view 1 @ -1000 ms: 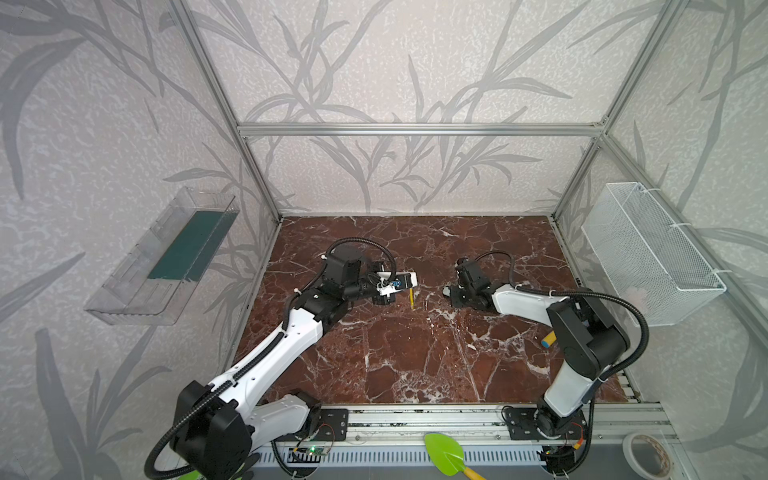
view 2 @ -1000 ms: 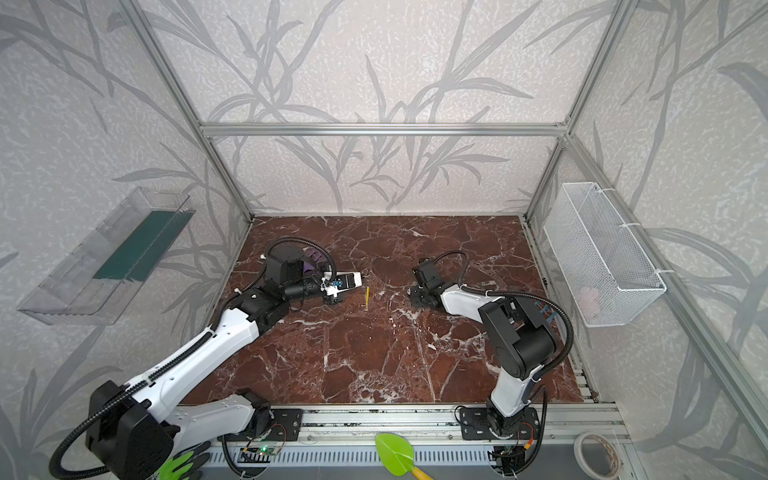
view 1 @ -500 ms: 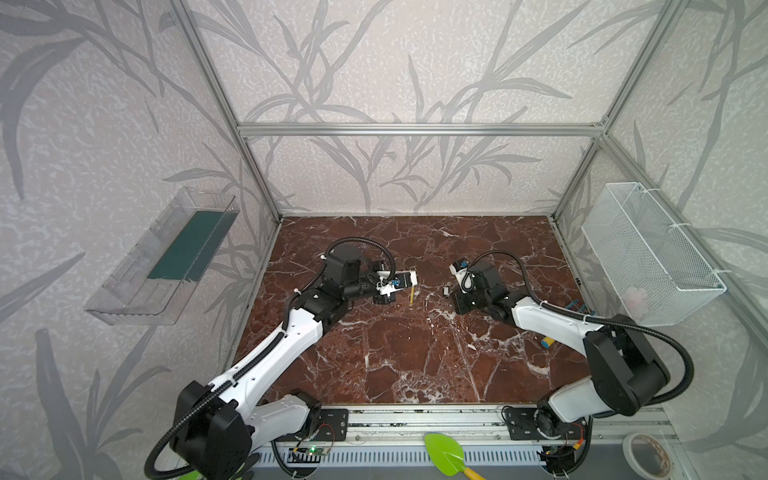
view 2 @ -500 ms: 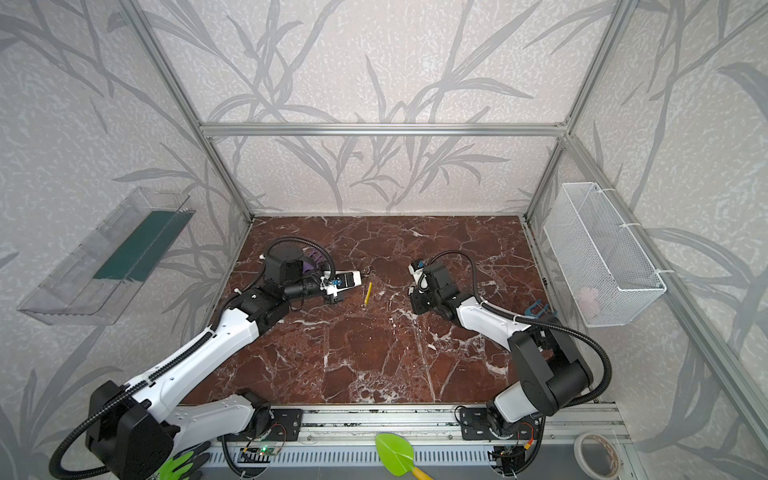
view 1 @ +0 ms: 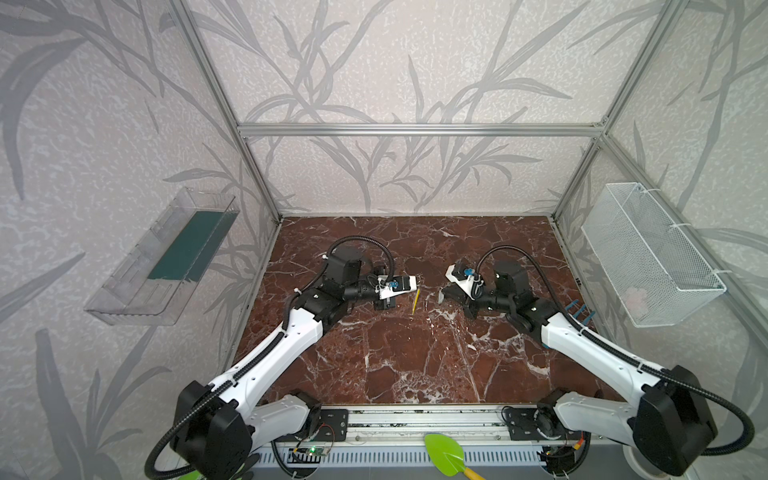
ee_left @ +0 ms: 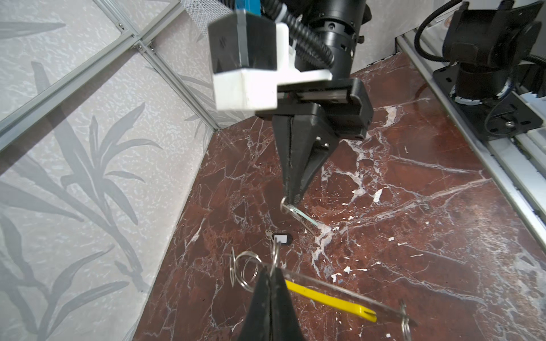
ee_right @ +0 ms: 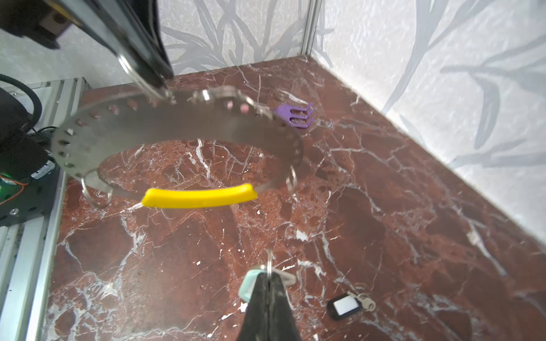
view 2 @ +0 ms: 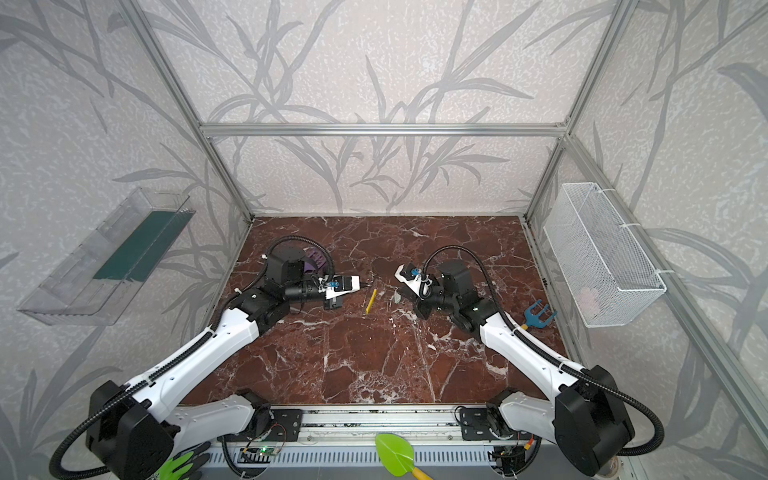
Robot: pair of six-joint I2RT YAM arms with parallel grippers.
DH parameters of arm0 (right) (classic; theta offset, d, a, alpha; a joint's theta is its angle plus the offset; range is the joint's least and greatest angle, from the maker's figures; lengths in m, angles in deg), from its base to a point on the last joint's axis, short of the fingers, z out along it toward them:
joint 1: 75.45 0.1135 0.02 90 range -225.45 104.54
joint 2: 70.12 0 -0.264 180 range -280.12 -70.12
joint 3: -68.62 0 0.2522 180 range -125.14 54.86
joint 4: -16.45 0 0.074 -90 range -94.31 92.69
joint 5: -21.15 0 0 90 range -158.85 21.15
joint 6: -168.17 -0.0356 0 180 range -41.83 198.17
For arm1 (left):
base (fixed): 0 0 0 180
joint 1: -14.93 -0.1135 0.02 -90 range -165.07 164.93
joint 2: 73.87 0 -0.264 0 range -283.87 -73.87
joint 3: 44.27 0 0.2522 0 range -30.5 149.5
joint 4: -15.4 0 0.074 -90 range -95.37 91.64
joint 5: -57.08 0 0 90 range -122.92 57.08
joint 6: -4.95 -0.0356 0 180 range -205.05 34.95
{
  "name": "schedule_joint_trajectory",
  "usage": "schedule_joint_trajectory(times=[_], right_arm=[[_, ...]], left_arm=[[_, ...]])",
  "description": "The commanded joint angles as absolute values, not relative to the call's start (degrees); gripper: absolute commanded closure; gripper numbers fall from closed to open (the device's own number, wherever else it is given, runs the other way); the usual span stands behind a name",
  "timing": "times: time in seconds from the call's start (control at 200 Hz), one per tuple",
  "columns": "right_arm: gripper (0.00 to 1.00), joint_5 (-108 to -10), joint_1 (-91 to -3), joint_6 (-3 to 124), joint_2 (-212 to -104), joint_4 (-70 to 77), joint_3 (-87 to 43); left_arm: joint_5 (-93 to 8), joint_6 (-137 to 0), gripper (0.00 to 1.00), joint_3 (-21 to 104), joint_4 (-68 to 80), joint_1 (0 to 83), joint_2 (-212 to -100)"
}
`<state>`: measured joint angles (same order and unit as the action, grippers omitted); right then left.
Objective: Put the keys on the keyring
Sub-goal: 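Carry the key with the right gripper to the ring held by the left gripper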
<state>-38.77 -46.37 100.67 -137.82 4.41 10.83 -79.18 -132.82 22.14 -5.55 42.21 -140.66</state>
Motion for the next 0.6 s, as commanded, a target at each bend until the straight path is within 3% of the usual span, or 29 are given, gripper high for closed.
schedule_joint_trajectory(times=[0.0,0.29,0.6], right_arm=[[1.0,-38.4,-46.6,110.9,-134.9,2.6,7.0],[1.0,-39.6,-43.3,128.0,-131.6,0.0,4.2],[1.0,-36.3,-41.7,133.7,-130.8,1.1,3.6]], left_arm=[[-84.1,-130.0,1.0,24.8,-7.8,42.1,-140.0],[-86.8,-127.9,1.0,28.0,-12.1,43.4,-140.9],[-87.8,-129.1,1.0,30.2,-16.3,45.8,-142.2]])
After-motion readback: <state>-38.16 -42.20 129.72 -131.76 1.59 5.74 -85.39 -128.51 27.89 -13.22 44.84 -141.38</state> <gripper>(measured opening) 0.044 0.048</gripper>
